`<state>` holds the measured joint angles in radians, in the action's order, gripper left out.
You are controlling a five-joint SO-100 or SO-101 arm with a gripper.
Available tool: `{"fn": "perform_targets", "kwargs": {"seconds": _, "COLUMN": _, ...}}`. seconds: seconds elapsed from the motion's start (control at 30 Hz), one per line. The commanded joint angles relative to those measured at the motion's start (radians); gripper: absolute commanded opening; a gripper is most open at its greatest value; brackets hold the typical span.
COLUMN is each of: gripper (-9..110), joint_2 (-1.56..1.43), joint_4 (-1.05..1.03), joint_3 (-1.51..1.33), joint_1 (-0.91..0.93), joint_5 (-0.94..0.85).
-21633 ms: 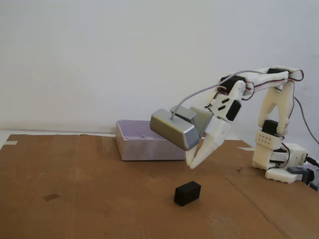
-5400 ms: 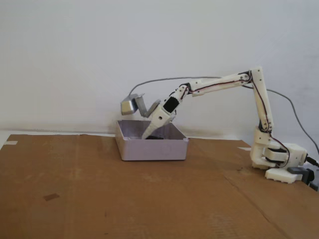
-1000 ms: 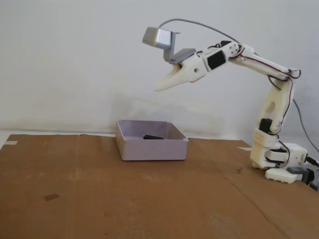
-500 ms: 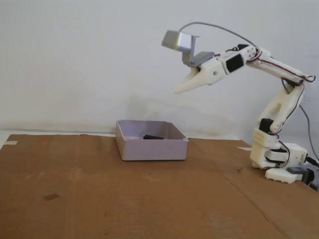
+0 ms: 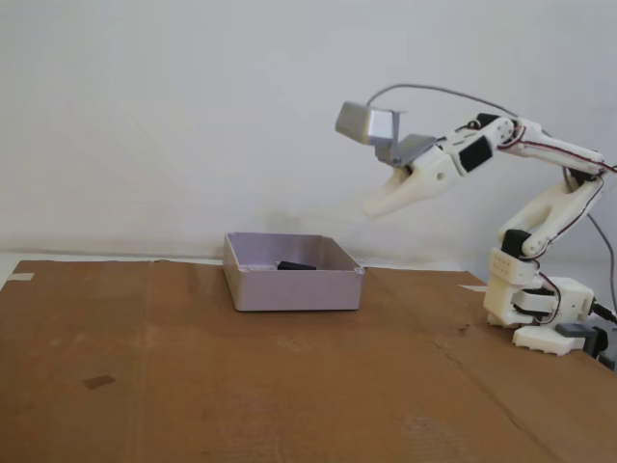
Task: Grasp a block and put it in the box.
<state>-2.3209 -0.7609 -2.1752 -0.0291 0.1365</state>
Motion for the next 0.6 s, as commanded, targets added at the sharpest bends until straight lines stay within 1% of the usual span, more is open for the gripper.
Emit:
{"fn": "perform_targets", "kwargs": {"seconds": 0.0, "gripper": 0, "joint_2": -0.126, "joint_4": 0.021, "joint_3": -0.031, "joint_1": -0.008, "joint_5": 0.012}}
{"fn": "perform_targets", "kwargs": {"seconds": 0.13, "gripper": 0, "joint_2": -0.196, "joint_4": 0.021, "joint_3": -0.130, "joint_1": -0.005, "joint_5": 0.052}}
{"fn": "perform_targets", "kwargs": {"seconds": 0.57, "gripper": 0, "joint_2": -0.362, "joint_4": 0.021, "joint_3": -0.397, "joint_1": -0.002, "joint_5": 0.052}}
